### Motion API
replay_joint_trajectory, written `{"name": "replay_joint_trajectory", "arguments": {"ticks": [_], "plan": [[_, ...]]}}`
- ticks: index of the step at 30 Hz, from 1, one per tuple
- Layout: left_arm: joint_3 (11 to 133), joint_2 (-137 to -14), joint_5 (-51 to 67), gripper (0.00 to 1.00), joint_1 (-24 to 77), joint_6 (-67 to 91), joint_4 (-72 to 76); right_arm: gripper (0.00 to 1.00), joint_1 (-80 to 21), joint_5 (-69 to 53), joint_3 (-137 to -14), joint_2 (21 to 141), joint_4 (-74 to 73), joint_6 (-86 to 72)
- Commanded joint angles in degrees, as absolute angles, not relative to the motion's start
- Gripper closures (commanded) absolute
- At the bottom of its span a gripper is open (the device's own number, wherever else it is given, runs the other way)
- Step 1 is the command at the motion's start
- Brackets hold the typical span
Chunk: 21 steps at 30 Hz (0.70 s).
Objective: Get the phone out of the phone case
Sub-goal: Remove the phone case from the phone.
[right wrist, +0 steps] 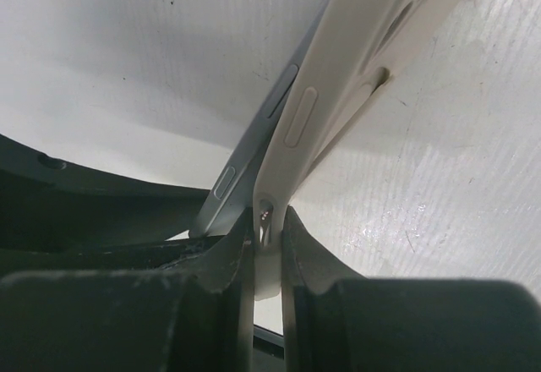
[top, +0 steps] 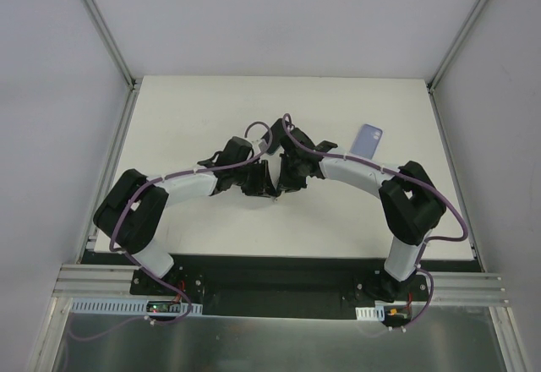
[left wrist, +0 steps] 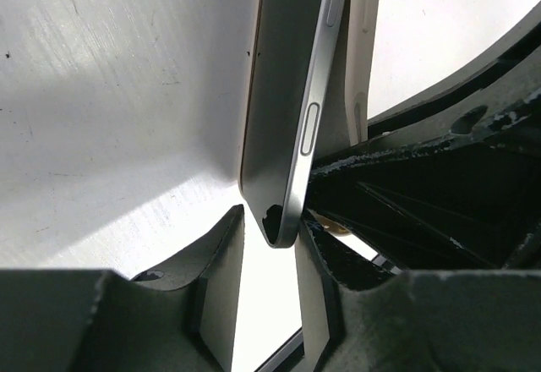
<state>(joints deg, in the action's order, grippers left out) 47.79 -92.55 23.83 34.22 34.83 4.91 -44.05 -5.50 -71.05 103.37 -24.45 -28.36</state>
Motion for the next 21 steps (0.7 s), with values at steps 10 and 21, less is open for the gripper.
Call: {"name": "replay_joint_trajectory", "arguments": {"ticks": [10,21], "plan": [[51.6,-88.9,4.7,0.81,38.8,30.0,4.3,0.99,-46.3,-10.5,-67.9,107.8,-20.9,-28.3],[54.0,-91.4,5.4,0.72,40.2,29.8,4.2,0.98,-47.0,-10.7,-68.1,107.2,-20.8,-28.1]]}}
